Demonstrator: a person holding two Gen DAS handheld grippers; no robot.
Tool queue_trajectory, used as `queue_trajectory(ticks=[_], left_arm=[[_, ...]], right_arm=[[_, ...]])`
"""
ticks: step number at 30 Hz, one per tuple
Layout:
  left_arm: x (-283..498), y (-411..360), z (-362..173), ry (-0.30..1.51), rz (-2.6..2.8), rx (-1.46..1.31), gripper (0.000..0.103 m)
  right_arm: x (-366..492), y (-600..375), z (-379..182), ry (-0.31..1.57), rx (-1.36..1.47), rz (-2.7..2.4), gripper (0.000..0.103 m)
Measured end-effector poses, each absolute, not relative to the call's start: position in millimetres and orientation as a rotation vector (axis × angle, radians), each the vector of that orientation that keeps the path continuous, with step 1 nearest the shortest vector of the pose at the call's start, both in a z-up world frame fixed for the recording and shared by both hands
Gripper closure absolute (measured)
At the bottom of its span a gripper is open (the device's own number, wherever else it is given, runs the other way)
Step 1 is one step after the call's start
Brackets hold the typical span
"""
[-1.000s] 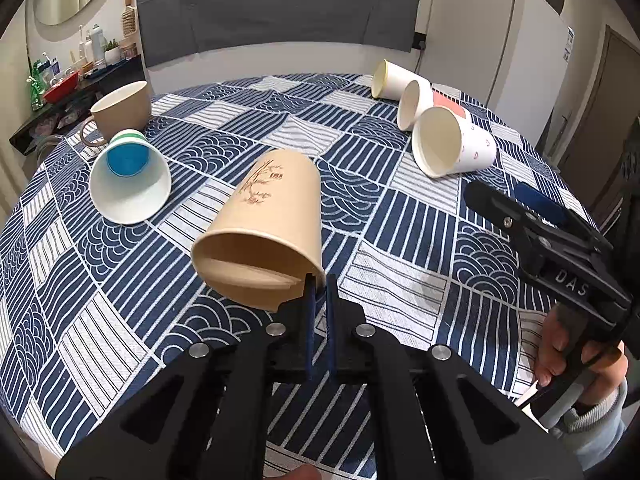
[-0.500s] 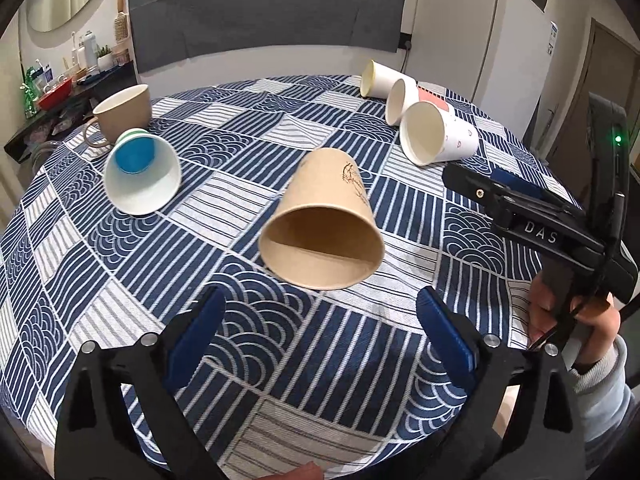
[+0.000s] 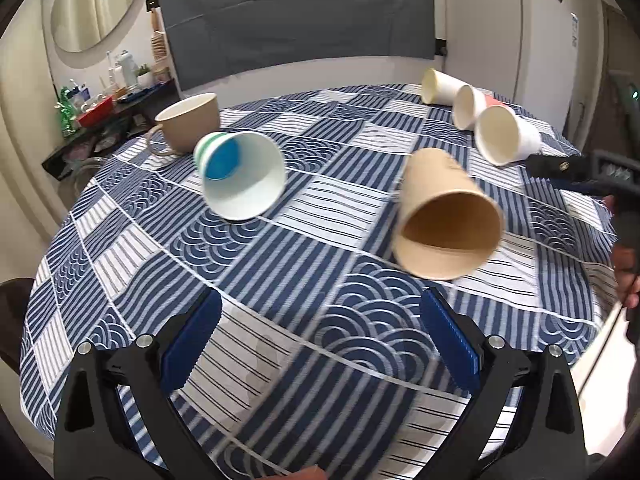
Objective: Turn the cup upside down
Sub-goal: 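Grasp the brown cup body with the right tool while the left tool releases it, then rotate the held cup rim-down with the right tool and lower it to the table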
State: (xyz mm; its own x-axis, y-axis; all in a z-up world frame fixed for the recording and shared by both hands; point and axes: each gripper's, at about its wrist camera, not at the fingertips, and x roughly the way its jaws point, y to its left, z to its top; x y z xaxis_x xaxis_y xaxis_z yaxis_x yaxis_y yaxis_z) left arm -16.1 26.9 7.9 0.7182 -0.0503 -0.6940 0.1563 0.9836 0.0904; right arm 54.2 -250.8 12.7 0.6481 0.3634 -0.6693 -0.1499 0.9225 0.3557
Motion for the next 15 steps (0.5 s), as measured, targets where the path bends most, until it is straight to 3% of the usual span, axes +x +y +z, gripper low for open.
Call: queue_trajectory(ticks=[15], left_arm=[[18, 52, -3, 0.735, -0.160, 0.163, 0.006]], right_arm=[[127, -195, 48, 1.264, 0.393, 0.380, 0.009]])
